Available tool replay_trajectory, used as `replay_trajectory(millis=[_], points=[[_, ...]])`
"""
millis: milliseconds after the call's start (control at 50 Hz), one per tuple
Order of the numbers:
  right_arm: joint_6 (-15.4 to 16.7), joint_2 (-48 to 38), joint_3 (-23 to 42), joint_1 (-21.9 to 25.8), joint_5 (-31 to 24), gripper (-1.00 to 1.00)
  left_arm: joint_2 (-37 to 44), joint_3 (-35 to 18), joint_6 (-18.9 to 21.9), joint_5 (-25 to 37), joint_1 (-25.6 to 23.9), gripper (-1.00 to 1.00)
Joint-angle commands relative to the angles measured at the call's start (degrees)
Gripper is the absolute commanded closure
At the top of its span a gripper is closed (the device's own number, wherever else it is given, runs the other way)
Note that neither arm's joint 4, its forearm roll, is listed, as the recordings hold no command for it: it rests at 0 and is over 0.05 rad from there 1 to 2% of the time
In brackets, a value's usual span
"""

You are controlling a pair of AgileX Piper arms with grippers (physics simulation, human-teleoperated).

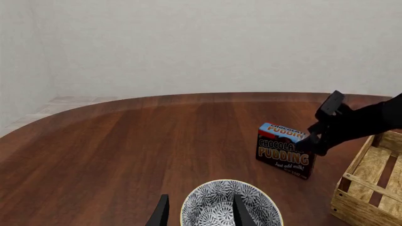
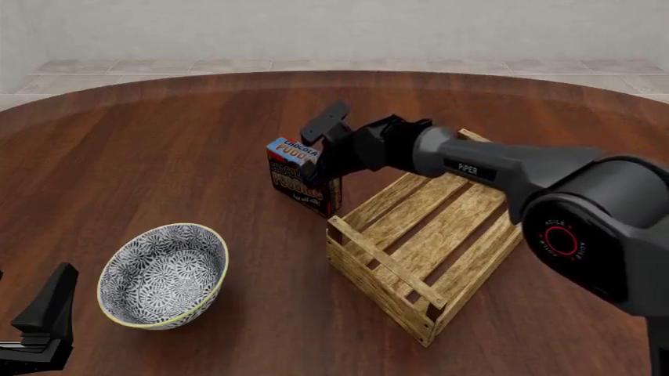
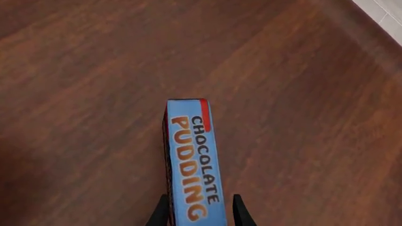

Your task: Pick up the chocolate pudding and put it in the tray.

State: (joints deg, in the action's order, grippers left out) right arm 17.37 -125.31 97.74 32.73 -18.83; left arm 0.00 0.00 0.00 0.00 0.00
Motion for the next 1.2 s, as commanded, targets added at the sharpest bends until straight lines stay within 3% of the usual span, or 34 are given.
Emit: replay_trajectory(millis=[20,380,400,1200], points=[[-0.5,-0.8,0.0,0.0,0.4,-1.0,0.0,0.0,0.0,0.0,0.0,-1.0],[-0.9,-1.4,-0.5,0.1,1.0,-1.0,0.0,0.0,0.0,0.0,0.0,-1.0],[-0.9,-1.3,-0.8,0.3,1.2,1.0,0.0,0.0,0.0,0.0,0.0,-1.0],[-0.3,6.5,-2.0,-1.7,0.9,1.0,0.0,0.0,0.0,0.0,0.0,-1.0]])
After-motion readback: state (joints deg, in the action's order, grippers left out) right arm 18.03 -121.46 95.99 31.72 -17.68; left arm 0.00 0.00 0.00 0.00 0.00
